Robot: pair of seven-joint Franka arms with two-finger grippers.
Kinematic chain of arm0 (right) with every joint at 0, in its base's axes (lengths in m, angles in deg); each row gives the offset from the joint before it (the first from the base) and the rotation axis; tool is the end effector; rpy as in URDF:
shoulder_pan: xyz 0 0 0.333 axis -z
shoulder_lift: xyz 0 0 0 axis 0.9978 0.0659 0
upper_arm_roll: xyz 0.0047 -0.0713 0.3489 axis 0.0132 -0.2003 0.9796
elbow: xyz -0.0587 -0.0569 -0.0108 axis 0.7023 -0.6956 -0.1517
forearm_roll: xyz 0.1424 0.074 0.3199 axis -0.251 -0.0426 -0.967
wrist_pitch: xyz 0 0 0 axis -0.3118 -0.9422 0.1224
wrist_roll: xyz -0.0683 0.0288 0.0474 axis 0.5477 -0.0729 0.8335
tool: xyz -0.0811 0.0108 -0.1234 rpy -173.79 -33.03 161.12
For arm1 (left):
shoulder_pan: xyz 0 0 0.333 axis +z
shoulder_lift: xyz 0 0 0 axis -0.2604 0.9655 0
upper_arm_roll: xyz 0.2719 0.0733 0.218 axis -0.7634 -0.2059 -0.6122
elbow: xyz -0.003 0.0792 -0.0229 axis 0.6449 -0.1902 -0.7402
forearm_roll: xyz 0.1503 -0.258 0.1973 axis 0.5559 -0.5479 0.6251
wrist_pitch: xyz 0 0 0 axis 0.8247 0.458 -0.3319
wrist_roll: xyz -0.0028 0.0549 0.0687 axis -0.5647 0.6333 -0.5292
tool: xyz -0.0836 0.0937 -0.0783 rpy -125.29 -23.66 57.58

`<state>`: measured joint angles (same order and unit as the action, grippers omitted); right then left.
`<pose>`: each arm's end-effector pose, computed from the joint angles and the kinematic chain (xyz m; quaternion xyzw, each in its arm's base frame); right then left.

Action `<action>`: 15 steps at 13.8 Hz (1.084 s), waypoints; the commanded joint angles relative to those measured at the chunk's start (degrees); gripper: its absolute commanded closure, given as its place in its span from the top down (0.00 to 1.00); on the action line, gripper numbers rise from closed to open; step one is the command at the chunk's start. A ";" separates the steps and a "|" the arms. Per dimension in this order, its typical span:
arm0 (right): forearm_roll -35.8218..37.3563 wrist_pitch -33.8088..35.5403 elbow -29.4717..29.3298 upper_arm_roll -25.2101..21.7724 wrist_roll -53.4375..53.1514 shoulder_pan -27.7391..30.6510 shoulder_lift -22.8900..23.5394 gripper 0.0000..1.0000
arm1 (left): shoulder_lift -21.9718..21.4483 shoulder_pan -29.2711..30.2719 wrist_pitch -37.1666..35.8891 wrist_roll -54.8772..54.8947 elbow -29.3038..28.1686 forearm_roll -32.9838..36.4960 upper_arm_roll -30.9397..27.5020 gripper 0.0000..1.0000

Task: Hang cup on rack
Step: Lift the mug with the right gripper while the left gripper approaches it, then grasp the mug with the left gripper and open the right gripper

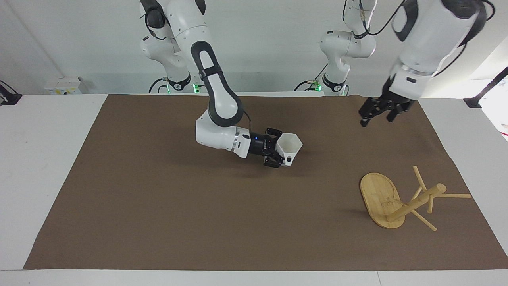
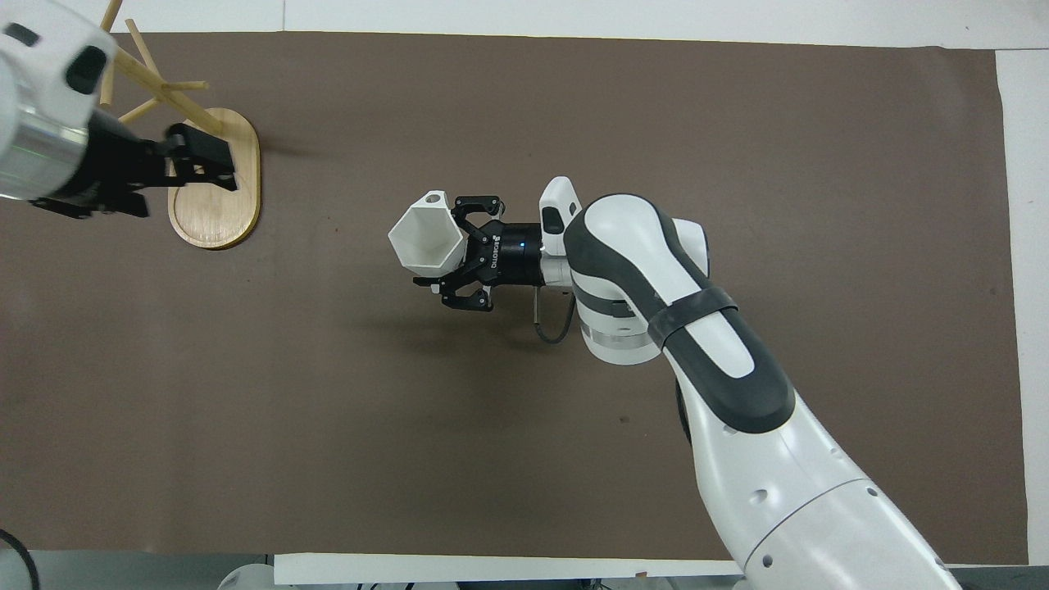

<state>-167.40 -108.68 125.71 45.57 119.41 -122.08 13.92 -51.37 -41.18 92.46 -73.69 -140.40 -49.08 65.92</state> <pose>0.5330 0.4133 0.3508 -0.6247 -0.5151 -0.4082 0.4216 0.4978 -0.2141 0.5978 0.9928 0.1106 0.0239 0.0396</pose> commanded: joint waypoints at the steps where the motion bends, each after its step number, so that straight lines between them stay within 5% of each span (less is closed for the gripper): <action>1: -0.91 -0.29 -0.21 -0.36 -0.60 -0.36 -0.10 0.40 | -1.68 -5.89 5.09 -11.69 -5.91 0.90 -0.90 1.00; 11: -0.91 -0.46 -0.13 -0.36 -0.42 -0.18 -0.01 0.40 | 2.19 -9.95 14.94 -21.84 -13.47 0.90 -0.72 0.99; 13: -0.91 -0.46 -0.13 -0.36 -0.42 -0.18 -0.01 0.40 | 3.60 -9.95 15.03 -22.01 -13.47 0.81 -0.72 0.76; 14: -0.91 -0.46 -0.13 -0.36 -0.42 -0.18 -0.01 0.40 | 3.95 -10.39 14.69 -22.27 -13.47 0.47 -0.63 0.11; 15: -0.91 -0.55 -0.13 -0.36 -0.42 -0.18 -0.01 0.40 | 4.04 -10.74 14.94 -22.36 -13.56 0.46 -0.63 0.00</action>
<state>-167.45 -109.20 125.71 45.06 119.41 -122.57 13.93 -47.27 -50.20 106.19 -94.65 -153.05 -49.00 66.07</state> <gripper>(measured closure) 0.220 0.330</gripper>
